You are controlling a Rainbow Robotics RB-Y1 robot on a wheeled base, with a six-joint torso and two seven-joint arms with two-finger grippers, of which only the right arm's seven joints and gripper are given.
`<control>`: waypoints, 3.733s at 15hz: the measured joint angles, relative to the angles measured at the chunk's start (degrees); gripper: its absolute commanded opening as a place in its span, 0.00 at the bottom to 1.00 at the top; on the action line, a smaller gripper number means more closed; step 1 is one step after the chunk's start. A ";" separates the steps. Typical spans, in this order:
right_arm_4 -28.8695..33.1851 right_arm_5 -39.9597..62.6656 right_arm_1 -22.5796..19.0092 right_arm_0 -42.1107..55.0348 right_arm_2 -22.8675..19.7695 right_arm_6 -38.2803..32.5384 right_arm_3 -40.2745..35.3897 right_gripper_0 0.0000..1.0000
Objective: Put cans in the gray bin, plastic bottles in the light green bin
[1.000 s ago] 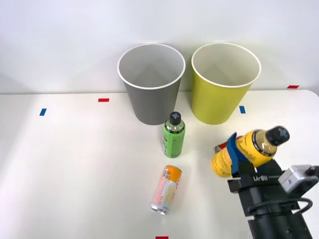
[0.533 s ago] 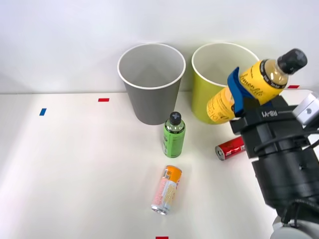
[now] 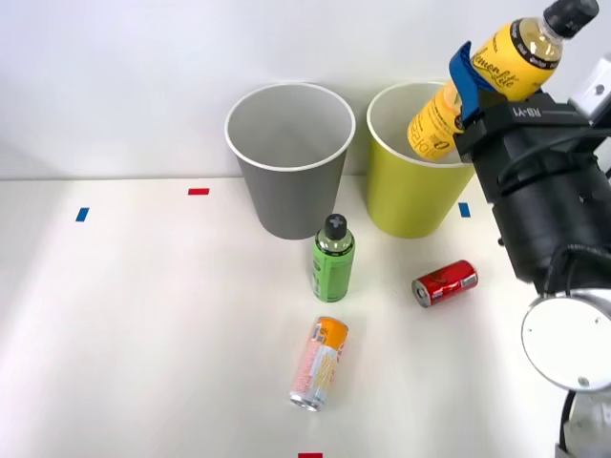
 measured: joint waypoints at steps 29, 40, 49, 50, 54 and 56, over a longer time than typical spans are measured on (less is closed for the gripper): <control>4.20 0.26 -2.52 -20.07 -6.14 0.85 24.78 1.00; 4.29 -5.24 -1.99 -15.80 -4.47 2.95 23.36 1.00; 3.94 -14.15 0.61 13.54 2.01 3.28 3.81 1.00; 3.93 -16.65 0.48 16.33 3.53 3.45 3.36 1.00; 5.24 -24.56 -0.81 26.94 8.16 5.08 3.07 1.00; 6.36 -25.73 -1.08 31.51 9.27 5.90 3.10 1.00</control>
